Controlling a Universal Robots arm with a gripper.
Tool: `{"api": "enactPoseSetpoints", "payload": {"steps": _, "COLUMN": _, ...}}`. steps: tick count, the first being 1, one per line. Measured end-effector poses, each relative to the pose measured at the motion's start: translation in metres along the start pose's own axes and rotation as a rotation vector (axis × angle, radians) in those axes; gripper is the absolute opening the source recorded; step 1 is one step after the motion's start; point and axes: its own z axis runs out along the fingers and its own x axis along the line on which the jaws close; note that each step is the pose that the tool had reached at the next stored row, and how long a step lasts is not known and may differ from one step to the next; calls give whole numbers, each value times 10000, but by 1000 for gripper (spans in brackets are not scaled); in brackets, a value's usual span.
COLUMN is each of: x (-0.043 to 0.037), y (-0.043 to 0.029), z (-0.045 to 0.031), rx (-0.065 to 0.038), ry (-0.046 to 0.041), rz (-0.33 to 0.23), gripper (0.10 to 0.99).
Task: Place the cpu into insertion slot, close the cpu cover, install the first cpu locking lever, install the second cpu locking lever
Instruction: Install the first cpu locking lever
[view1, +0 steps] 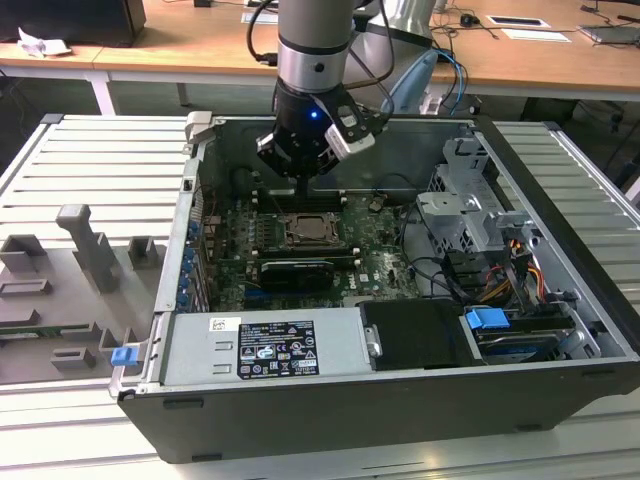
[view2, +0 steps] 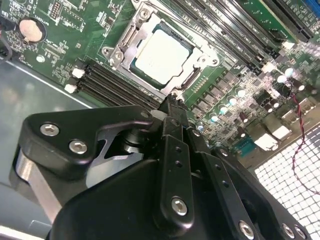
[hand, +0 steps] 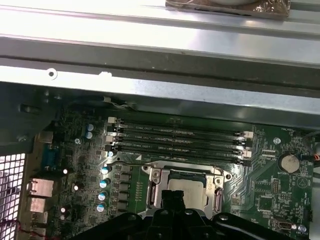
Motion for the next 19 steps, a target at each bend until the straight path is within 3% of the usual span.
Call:
{"api": "enactPoseSetpoints", "payload": {"steps": 4, "x": 84, "y": 9, "z": 3, "rx": 13, "ry": -15, "rz": -11, "gripper": 106}}
{"api": "enactPoseSetpoints", "payload": {"steps": 7, "x": 190, "y": 23, "z": 6, "rx": 20, "ry": -88, "rz": 16, "gripper": 106}}
{"api": "enactPoseSetpoints", "payload": {"steps": 12, "x": 192, "y": 23, "z": 12, "rx": 13, "ry": -138, "rz": 764, "gripper": 106}}
{"api": "enactPoseSetpoints", "payload": {"steps": 19, "x": 198, "y": 35, "z": 19, "rx": 13, "ry": -154, "rz": 847, "gripper": 106}}
